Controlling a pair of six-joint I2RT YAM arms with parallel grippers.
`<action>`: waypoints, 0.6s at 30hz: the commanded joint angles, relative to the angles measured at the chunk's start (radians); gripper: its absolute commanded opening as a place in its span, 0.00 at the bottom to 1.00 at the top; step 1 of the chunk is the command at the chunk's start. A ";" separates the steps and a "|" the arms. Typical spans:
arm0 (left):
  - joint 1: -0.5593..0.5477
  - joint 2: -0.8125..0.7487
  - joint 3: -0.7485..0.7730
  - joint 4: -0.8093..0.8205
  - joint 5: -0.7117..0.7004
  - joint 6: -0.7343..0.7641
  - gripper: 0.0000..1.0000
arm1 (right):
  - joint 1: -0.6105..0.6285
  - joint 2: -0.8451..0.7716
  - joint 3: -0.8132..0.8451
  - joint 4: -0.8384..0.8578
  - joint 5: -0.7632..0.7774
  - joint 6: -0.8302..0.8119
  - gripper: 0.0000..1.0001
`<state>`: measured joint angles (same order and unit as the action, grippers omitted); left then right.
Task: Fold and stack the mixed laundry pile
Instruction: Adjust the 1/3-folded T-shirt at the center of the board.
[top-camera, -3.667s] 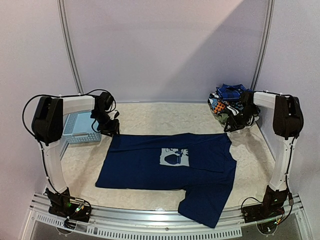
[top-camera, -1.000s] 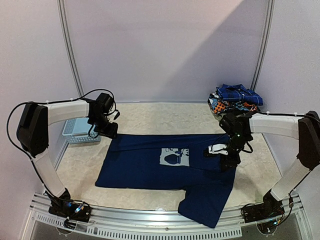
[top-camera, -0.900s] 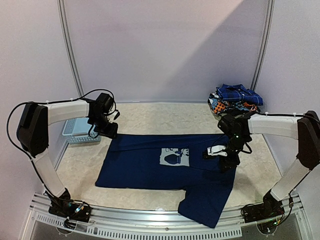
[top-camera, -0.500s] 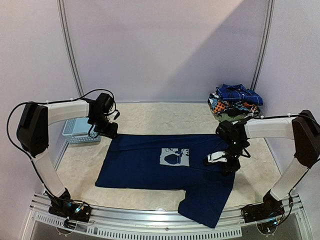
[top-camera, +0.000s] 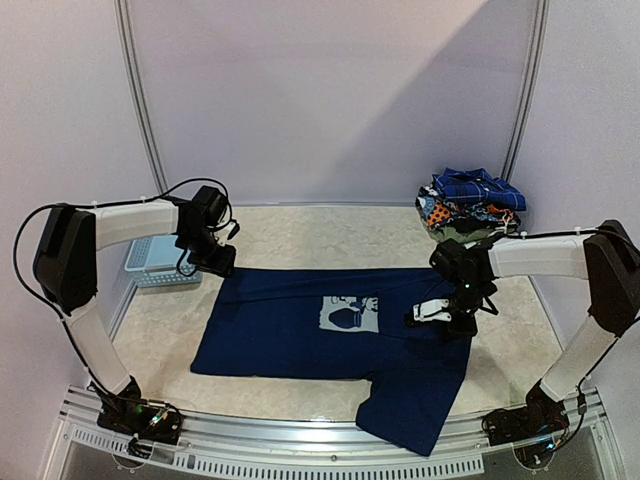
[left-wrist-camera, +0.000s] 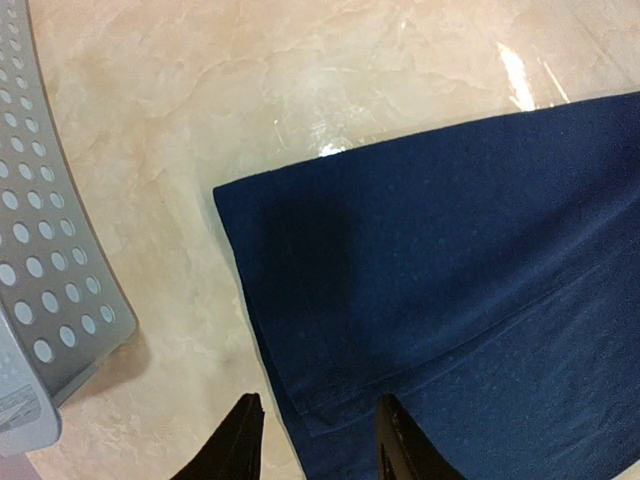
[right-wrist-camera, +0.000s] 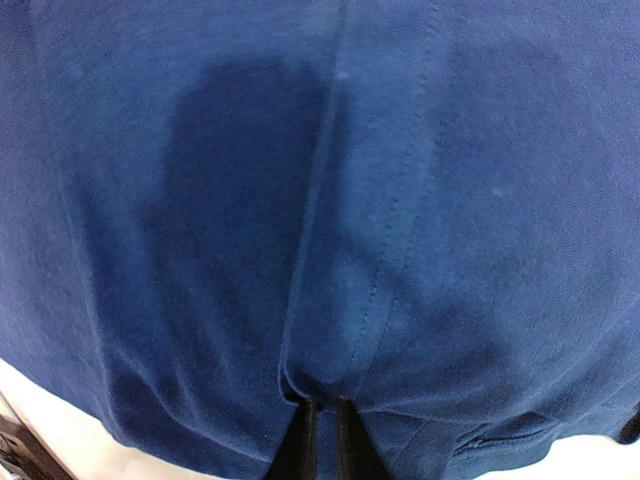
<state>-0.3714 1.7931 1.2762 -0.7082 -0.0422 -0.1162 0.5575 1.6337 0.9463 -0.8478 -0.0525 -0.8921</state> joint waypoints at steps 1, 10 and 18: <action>-0.012 -0.006 -0.012 0.008 -0.004 0.009 0.40 | 0.012 -0.003 0.008 0.001 -0.002 0.011 0.03; -0.012 -0.007 -0.015 0.011 -0.004 0.009 0.40 | 0.028 -0.086 0.031 -0.076 -0.015 0.012 0.00; -0.013 -0.003 -0.017 0.013 0.000 0.009 0.40 | 0.028 -0.126 0.034 -0.111 -0.004 -0.003 0.00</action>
<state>-0.3714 1.7931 1.2758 -0.7082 -0.0422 -0.1162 0.5762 1.5322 0.9627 -0.9218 -0.0574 -0.8845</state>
